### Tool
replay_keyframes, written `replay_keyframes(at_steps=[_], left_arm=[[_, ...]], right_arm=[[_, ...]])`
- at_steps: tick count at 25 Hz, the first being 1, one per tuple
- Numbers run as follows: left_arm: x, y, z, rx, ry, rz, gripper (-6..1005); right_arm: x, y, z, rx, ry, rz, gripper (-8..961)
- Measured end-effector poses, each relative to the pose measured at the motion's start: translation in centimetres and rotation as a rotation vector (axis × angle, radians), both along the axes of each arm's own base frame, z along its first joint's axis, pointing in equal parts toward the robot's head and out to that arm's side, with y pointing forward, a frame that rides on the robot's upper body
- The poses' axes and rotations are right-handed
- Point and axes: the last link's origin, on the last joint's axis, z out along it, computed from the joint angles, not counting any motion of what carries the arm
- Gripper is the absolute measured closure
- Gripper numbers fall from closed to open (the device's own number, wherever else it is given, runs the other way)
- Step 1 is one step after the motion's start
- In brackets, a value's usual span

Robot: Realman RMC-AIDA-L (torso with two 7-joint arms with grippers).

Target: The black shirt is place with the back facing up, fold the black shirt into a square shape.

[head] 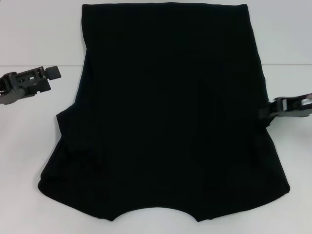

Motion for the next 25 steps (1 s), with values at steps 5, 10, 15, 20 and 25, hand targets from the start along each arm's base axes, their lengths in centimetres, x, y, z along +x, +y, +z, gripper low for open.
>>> replay_keyframes(at_steps=[5,10,15,20,25], left_arm=[[0.0,0.0,0.3,0.019,-0.011,0.0,109],[-0.2,-0.1,0.4,0.026,-0.014,0.006,109],[-0.2,-0.1,0.4,0.028,-0.015,0.007,108],[-0.3,-0.1,0.6,0.039,-0.022,0.012,109],[-0.4,-0.2,0.7,0.045,-0.03,0.015,108]], right_arm=[[-2.1,0.6,-2.8,-0.092,-0.135,0.115,920],[-3.6,1.5,-3.4,-0.086,-0.179,0.183,916],[-4.6,1.9,-3.6,-0.093,-0.178,0.212,912],[-4.3,1.8,-3.6,-0.115,-0.236,0.219,821],[-4.0,2.5,-2.6,-0.041,-0.236,0.212,709]])
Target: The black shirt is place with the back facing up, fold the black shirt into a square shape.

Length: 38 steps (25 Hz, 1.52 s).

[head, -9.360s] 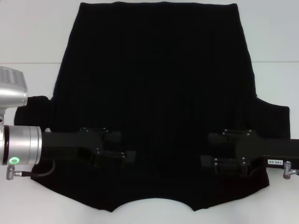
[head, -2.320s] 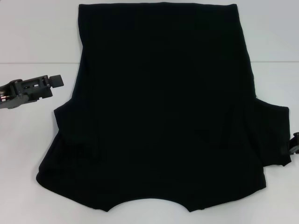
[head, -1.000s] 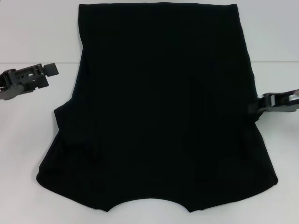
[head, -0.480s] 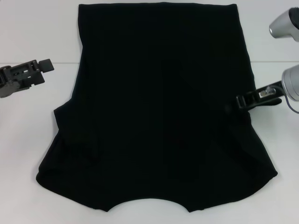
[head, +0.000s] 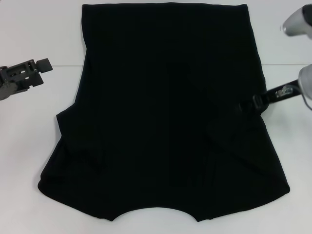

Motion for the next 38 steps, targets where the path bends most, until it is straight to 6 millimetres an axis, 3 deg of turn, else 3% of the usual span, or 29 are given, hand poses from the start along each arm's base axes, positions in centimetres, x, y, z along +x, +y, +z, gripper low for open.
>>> replay_keyframes(at_steps=[1,4,12,18,31,38], left_arm=[[0.0,-0.1,0.0,-0.002,-0.002,0.0,112],[-0.1,-0.2,0.0,-0.005,-0.005,0.005,125],[-2.7,-3.9,-0.1,-0.295,0.099,0.206,159],[-5.0,-6.0,-0.7,-0.398,0.164,0.37,184],[-4.7,-3.7,-4.8,-0.412,0.316,0.373,276],[-4.3,-3.0,-5.8,-0.419,0.335,0.392,291]], right_arm=[[0.0,0.1,0.3,0.017,0.007,-0.001,687],[0.0,0.2,1.3,0.044,0.05,-0.019,471],[-0.5,-0.1,4.2,0.059,0.213,-0.141,458],[-0.1,-0.3,4.6,0.065,0.227,-0.159,459],[0.9,-0.8,4.7,0.066,0.227,-0.182,461],[1.5,-1.1,4.9,0.07,0.225,-0.191,462]])
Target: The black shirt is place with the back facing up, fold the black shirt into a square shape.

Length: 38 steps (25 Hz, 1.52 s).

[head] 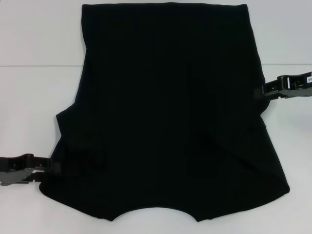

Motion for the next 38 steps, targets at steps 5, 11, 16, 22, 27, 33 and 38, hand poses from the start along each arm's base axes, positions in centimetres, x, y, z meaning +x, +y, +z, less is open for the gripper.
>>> replay_keyframes(at_steps=[5,11,16,22,27,33,38], left_arm=[[-0.1,0.0,0.2,0.01,-0.009,0.01,383],[0.0,0.1,0.2,0.01,-0.013,0.006,613],[0.1,0.1,0.2,0.002,-0.012,-0.011,806],[1.0,0.1,0.9,0.047,-0.104,-0.079,950],[1.5,-0.1,1.9,0.072,-0.192,-0.108,964],[1.7,0.3,1.8,0.068,-0.19,-0.104,967],[1.8,0.7,1.8,0.07,-0.182,-0.105,967]], right_arm=[[0.3,-0.1,0.0,0.003,0.0,-0.005,463],[0.7,-0.1,0.4,0.028,0.019,-0.021,464],[0.9,-0.2,0.5,0.026,0.015,-0.021,466],[2.2,-1.5,0.7,-0.019,0.006,-0.031,469],[4.8,-4.1,1.6,-0.088,-0.002,-0.094,472],[7.4,-7.1,1.6,-0.169,-0.007,-0.162,475],[7.8,-8.3,0.4,-0.21,0.008,-0.161,478]])
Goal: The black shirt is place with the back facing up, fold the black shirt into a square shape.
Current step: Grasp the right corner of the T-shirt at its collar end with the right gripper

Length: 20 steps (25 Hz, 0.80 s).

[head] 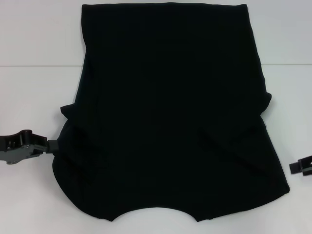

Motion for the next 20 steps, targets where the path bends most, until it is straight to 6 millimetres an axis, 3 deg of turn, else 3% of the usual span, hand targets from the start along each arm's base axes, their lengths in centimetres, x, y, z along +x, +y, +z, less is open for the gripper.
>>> replay_keyframes(at_steps=[5,20], left_arm=[[-0.1,0.1,-0.1,0.003,0.002,0.004,966],[-0.2,0.1,-0.3,0.002,-0.001,0.013,966]], right_arm=[[0.3,0.1,-2.1,-0.028,-0.032,0.013,481],[-1.2,0.8,-4.9,-0.073,-0.05,0.07,489]])
